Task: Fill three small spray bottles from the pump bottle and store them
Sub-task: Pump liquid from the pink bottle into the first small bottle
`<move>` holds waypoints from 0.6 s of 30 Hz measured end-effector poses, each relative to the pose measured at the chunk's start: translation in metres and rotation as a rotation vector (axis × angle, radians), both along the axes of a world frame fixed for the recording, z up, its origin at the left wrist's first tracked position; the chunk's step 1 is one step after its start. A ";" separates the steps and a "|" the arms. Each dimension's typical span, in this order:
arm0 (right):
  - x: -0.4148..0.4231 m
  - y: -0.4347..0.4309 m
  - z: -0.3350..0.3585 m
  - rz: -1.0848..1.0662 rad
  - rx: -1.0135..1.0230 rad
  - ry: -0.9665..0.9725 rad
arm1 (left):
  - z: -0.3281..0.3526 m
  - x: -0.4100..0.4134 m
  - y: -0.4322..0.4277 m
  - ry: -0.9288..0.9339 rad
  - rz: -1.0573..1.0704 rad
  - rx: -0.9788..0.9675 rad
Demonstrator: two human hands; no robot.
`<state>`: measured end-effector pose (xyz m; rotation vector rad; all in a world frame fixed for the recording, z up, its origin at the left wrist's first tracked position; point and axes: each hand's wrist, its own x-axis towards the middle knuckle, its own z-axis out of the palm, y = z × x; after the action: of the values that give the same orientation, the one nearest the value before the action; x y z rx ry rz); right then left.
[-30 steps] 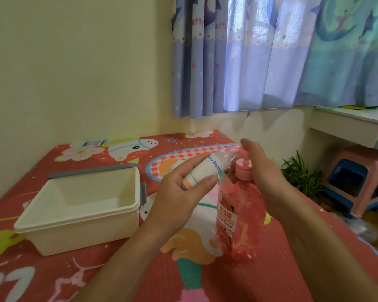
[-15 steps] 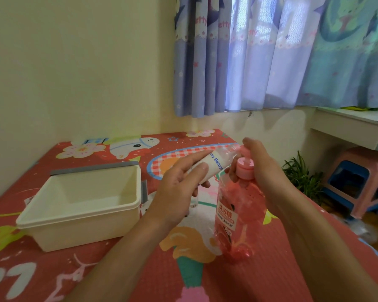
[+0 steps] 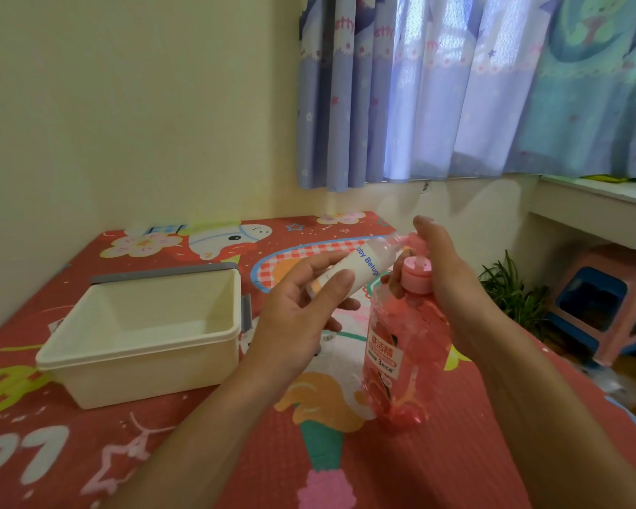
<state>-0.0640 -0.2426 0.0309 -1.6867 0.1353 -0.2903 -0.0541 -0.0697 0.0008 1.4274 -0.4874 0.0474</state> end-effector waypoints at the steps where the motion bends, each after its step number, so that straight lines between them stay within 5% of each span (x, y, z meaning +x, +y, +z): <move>1: 0.000 0.000 0.000 0.003 0.003 -0.003 | 0.001 -0.001 -0.001 0.007 -0.006 -0.021; 18: 0.000 0.002 0.001 -0.007 0.007 0.000 | 0.001 -0.002 -0.001 -0.038 -0.014 -0.076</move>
<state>-0.0643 -0.2404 0.0316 -1.6793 0.1425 -0.2948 -0.0558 -0.0709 0.0017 1.3502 -0.5221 0.0814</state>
